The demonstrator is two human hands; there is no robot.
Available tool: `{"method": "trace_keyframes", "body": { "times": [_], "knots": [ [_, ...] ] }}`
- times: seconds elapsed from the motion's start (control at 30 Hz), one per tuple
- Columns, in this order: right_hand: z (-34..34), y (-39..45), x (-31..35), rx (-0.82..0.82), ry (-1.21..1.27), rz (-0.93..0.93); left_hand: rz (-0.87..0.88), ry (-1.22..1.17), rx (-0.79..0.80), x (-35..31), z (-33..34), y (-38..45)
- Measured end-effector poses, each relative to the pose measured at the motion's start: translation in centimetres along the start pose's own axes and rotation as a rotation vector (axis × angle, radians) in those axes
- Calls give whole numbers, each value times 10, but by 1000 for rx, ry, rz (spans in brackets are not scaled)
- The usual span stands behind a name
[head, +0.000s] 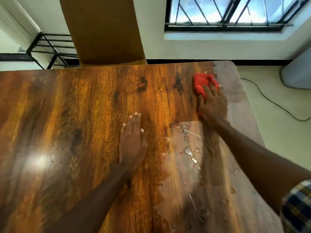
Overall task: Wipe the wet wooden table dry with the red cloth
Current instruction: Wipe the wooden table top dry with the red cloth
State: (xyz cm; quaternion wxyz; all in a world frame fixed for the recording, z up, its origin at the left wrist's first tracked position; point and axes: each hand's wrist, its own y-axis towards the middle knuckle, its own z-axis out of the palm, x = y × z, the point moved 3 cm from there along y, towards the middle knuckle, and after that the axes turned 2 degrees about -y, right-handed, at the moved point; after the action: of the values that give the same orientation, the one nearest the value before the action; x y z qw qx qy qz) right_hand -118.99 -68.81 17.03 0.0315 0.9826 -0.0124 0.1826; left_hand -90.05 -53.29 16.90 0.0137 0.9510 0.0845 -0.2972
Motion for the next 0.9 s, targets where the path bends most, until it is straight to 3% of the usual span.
{"method": "trace_keyframes", "body": {
  "times": [0.13,0.27,0.33,0.43,0.47,0.57,0.67,0.8,0.9],
  "knots": [
    [-21,-1,-8,-120,246,56,37,121,53,6,6,-15],
    [-27,-36,67,-261,497,98,41,188,81,2,7,-12],
    [-7,-78,116,-162,472,-86,43,151,92,5,6,-10],
    [36,-136,159,120,154,-240,2,36,39,8,0,-8],
    [43,-145,158,147,90,-267,-3,27,13,7,-1,-10],
    [41,-142,125,116,41,-296,93,71,-8,-4,-3,-26],
    [17,-127,69,60,84,-200,217,103,35,-12,-2,-49],
    [-15,-104,-25,-32,84,70,200,159,49,-5,-2,-84],
    [-31,-104,-53,-78,163,240,92,189,57,6,-4,-111]
  ]
}}
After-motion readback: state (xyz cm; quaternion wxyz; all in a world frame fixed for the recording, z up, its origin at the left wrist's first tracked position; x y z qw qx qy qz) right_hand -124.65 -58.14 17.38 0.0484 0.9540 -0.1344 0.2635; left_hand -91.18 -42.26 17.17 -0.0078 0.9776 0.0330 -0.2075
